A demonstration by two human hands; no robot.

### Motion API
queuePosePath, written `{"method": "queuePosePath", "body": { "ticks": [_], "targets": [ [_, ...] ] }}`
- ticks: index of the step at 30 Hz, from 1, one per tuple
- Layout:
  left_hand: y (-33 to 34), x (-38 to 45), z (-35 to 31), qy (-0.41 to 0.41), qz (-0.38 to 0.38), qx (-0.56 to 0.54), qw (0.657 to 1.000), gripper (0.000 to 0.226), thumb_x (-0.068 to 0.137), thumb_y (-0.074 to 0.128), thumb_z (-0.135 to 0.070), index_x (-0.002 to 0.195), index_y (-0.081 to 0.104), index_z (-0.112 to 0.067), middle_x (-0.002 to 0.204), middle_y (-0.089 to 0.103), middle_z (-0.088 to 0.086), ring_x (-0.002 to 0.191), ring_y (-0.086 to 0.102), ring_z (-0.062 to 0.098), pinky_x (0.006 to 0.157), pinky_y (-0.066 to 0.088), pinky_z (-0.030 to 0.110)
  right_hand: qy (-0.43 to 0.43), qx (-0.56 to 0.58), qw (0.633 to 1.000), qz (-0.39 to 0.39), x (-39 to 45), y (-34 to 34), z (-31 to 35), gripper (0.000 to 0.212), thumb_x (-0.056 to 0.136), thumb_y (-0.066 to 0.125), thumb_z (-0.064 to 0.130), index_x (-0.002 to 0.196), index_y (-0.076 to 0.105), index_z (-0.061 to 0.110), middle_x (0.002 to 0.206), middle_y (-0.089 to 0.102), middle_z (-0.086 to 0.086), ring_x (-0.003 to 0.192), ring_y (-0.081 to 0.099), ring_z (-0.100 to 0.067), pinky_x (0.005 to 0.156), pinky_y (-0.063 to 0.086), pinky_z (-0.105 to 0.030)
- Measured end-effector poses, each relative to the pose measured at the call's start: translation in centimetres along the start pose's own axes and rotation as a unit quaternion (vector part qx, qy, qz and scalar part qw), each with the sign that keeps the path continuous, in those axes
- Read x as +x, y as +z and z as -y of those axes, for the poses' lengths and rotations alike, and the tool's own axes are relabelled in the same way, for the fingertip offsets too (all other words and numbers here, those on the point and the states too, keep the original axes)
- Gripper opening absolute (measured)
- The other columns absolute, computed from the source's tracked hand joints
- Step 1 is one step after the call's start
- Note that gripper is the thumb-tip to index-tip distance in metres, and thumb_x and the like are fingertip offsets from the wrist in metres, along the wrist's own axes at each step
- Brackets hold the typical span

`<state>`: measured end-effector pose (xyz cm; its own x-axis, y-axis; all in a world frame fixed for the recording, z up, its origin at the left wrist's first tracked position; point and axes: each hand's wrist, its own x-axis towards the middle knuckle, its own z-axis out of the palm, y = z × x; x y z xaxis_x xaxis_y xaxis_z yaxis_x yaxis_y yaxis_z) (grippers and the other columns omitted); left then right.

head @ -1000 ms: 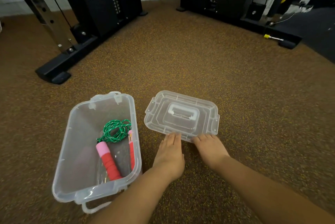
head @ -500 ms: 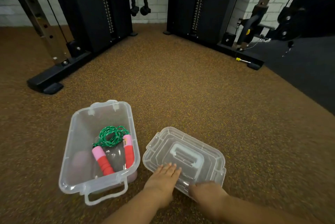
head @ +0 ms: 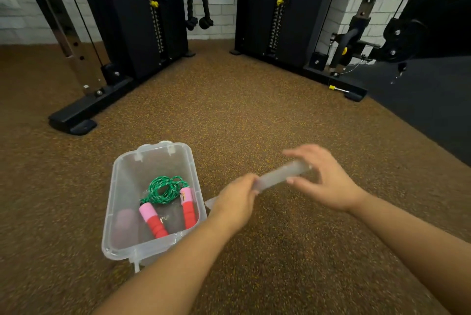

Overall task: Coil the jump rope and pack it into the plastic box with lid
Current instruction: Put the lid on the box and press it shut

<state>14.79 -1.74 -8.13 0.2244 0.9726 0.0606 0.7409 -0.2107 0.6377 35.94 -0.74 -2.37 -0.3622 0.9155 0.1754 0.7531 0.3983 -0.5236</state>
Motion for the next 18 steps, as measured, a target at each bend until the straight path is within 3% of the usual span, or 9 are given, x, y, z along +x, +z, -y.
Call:
{"method": "queuePosePath", "body": {
  "ticks": [3,6,9,12,15,18],
  "targets": [
    [-2.1,0.8,-0.7,-0.082,-0.020,-0.180,0.980,0.014,0.096,0.049,-0.022,0.106,0.056,-0.027,0.112,0.062,-0.010,0.105,0.058,0.013,0.093,0.048,0.036,0.106,0.169,0.976,-0.091,0.6,-0.4,0.2,0.079,0.079,0.064,0.044,0.146,0.023,0.036,0.152,0.024,0.011,0.134,0.027,-0.005,0.106,0.025,-0.036],
    [-4.7,1.4,-1.1,-0.135,-0.016,-0.359,0.923,0.019,0.097,0.048,-0.020,0.111,0.059,-0.026,0.114,0.066,-0.005,0.108,0.060,0.015,0.095,0.048,0.037,0.213,0.298,0.929,-0.045,0.8,0.8,-0.7,0.091,0.082,0.067,0.036,0.149,0.006,0.039,0.158,0.019,0.003,0.140,0.027,-0.017,0.111,0.028,-0.049],
    [-7.7,1.5,-0.8,-0.155,-0.020,-0.486,0.860,0.020,0.098,0.047,-0.014,0.111,0.060,-0.020,0.113,0.069,0.007,0.109,0.062,0.022,0.099,0.045,0.043,0.259,0.327,0.909,-0.003,0.6,2.7,-0.9,0.075,0.086,0.064,0.039,0.146,0.020,0.033,0.141,0.047,-0.001,0.120,0.052,-0.021,0.101,0.044,-0.047],
    [-10.4,1.6,0.4,-0.160,-0.052,-0.527,0.833,0.025,0.098,0.046,-0.010,0.121,0.057,-0.010,0.098,0.071,0.005,0.089,0.069,0.018,0.087,0.053,0.040,0.232,0.317,0.919,-0.033,1.9,3.7,0.7,0.046,0.091,0.057,0.039,0.133,0.042,0.027,0.123,0.059,0.004,0.108,0.059,-0.014,0.087,0.048,-0.034],
    [-12.4,1.4,2.2,-0.198,-0.126,-0.499,0.834,0.027,0.094,0.052,-0.008,0.121,0.054,-0.010,0.095,0.071,0.007,0.081,0.070,0.018,0.075,0.056,0.037,0.226,0.325,0.916,-0.071,4.5,4.9,3.2,0.034,0.095,0.052,0.034,0.128,0.051,0.024,0.114,0.063,0.005,0.095,0.060,-0.008,0.071,0.046,-0.024],
    [-13.6,0.3,4.2,-0.222,-0.135,-0.431,0.864,0.035,0.087,0.058,-0.006,0.121,0.055,-0.014,0.110,0.070,0.010,0.098,0.068,0.027,0.090,0.053,0.049,0.259,0.349,0.898,-0.073,6.9,6.9,5.7,0.030,0.096,0.048,0.030,0.122,0.059,0.019,0.105,0.068,-0.001,0.082,0.062,-0.013,0.070,0.051,-0.031]
  ]
}}
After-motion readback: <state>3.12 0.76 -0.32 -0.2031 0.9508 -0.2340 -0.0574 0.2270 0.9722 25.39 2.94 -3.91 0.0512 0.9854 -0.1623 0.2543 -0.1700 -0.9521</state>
